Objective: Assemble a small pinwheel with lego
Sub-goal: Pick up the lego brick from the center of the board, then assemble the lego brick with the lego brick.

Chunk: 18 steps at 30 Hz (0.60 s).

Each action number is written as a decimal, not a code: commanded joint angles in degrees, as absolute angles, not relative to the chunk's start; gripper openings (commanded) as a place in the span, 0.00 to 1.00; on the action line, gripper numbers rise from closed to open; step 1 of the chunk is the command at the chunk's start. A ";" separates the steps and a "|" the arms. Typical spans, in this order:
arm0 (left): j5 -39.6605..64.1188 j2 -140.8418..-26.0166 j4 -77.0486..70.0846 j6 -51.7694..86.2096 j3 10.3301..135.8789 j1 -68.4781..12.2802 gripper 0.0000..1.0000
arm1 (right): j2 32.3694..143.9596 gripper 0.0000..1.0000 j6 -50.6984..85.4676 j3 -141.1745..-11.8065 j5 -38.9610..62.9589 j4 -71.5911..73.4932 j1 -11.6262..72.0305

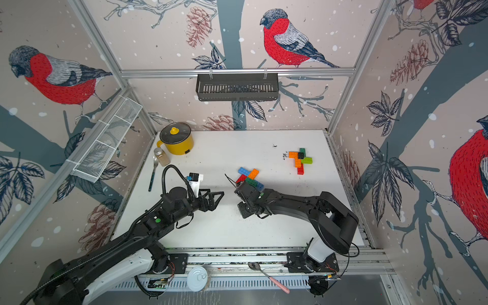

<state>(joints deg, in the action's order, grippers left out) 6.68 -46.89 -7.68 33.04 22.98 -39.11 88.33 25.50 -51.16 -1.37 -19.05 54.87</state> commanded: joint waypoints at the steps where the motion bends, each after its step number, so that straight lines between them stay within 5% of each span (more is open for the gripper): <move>1: 5.58 -45.33 -8.81 33.87 22.40 -38.92 0.97 | 86.30 0.25 25.90 -54.31 -2.46 -20.26 52.88; 18: 11.32 -52.96 -20.16 30.47 18.91 -38.89 0.97 | 98.32 0.24 -0.29 -69.04 6.72 -21.66 35.31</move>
<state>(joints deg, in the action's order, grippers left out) 9.65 -52.14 -16.08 31.77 19.22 -39.11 96.71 6.87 -67.31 3.88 -20.18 35.88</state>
